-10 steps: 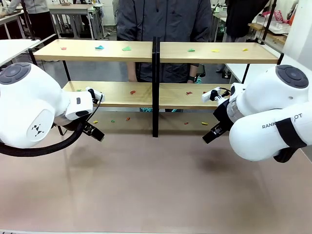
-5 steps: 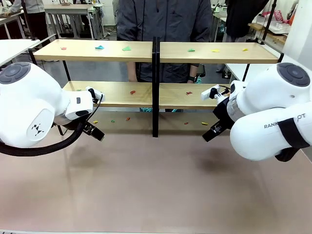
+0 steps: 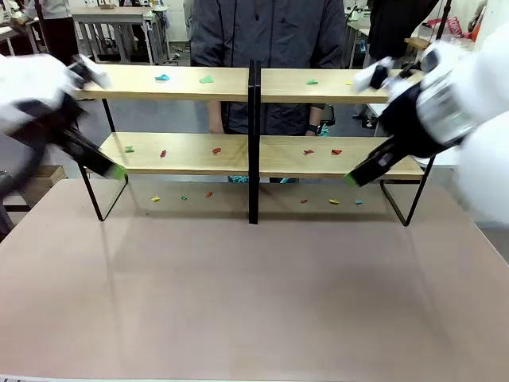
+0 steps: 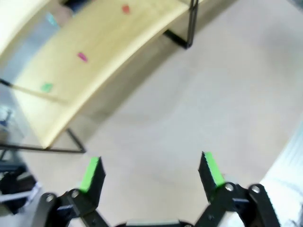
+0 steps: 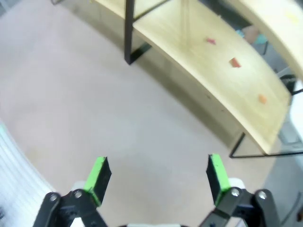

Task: Clean the shelves.
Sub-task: Pick up the Duster when the human hands it over.

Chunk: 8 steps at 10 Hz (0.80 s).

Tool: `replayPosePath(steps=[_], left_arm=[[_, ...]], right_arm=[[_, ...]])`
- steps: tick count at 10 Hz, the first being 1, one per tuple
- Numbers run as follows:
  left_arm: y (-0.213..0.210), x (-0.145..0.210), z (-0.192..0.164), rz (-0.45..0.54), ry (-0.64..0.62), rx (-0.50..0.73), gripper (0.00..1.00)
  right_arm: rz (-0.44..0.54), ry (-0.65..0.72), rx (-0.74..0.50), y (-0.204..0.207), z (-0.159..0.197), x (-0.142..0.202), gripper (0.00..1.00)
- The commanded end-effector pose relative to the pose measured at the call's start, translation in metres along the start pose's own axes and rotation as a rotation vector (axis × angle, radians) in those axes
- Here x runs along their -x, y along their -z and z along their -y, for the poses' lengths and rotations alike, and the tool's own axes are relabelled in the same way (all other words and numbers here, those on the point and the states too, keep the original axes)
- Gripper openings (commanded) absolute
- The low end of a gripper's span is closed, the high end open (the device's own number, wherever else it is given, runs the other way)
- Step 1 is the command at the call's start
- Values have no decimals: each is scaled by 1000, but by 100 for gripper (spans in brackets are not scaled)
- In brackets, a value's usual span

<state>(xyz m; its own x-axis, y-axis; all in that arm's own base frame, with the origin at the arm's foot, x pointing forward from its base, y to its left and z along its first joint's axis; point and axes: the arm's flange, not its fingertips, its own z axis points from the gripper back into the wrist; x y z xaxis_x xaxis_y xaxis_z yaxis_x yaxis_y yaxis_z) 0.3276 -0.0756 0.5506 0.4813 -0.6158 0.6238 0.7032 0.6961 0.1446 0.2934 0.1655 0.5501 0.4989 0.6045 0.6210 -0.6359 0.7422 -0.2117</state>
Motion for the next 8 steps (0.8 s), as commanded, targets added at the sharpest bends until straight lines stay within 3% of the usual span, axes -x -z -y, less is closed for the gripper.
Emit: replayPosePath(steps=[1,4,8], left_arm=[[-71,99,30,116,32,-10,100],[-135,115,16,327,47,6,100],[-156,123,-13,521,31,64,100]], right_arm=[[43,-29,20,-75,-28,70,100],[125,-29,112,-151,-28,74,100],[251,72,101,-200,8,101,100]])
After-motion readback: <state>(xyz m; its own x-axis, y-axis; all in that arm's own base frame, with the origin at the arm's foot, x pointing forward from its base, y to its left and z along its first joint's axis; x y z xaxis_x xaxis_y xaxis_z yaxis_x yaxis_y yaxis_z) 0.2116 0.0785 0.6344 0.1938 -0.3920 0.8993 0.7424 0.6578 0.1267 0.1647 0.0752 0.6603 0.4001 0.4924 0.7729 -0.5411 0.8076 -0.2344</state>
